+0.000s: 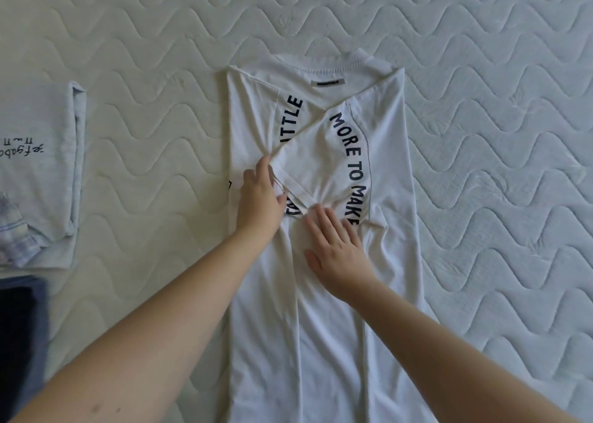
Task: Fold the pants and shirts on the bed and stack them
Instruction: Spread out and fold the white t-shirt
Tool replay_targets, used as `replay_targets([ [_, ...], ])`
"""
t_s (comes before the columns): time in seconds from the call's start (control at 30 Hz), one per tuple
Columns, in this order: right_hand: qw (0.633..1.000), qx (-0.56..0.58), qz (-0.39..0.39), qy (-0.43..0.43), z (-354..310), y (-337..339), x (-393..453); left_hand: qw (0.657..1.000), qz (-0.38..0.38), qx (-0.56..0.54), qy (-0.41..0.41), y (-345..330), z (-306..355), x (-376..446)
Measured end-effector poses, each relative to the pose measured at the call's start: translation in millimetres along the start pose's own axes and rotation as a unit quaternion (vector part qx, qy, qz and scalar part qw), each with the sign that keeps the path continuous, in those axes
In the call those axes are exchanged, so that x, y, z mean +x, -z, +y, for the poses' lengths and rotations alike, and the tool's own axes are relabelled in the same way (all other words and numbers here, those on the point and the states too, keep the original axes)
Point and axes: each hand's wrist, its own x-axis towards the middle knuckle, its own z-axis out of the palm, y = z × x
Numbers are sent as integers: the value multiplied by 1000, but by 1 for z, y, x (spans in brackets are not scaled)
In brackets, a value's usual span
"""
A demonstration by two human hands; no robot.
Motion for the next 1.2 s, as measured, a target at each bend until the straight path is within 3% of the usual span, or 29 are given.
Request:
replay_targets([
  [0.07, 999, 7, -9, 34, 3, 1, -14, 990, 57, 117, -48, -6, 3, -23],
  [0.17, 999, 21, -17, 43, 9, -4, -46, 984, 96, 105, -104, -18, 7, -56],
  [0.23, 999, 29, -11, 20, 13, -10, -72, 987, 72, 74, -126, -25, 8, -72],
  [0.43, 998, 12, 52, -35, 20, -43, -157, 967, 37, 157, -196, -51, -32, -150],
  [0.57, 994, 7, 81, -71, 20, -70, -212, 968, 11, 170, -184, -64, -77, -229],
  [0.77, 999, -39, 23, -9, 20, -105, -270, 958, -71, 232, -153, -70, -117, -332],
  [0.97, 997, -55, -49, 21, 13, -107, -288, 948, -142, 255, -125, -59, -102, -360],
  [1.17, 999, -35, -16, 30, 25, -122, -300, 921, -161, 287, -210, -55, -133, -359],
  [1.2, 998, -46, 15, 39, 28, -123, -299, 917, -137, 288, -238, -52, -136, -353],
])
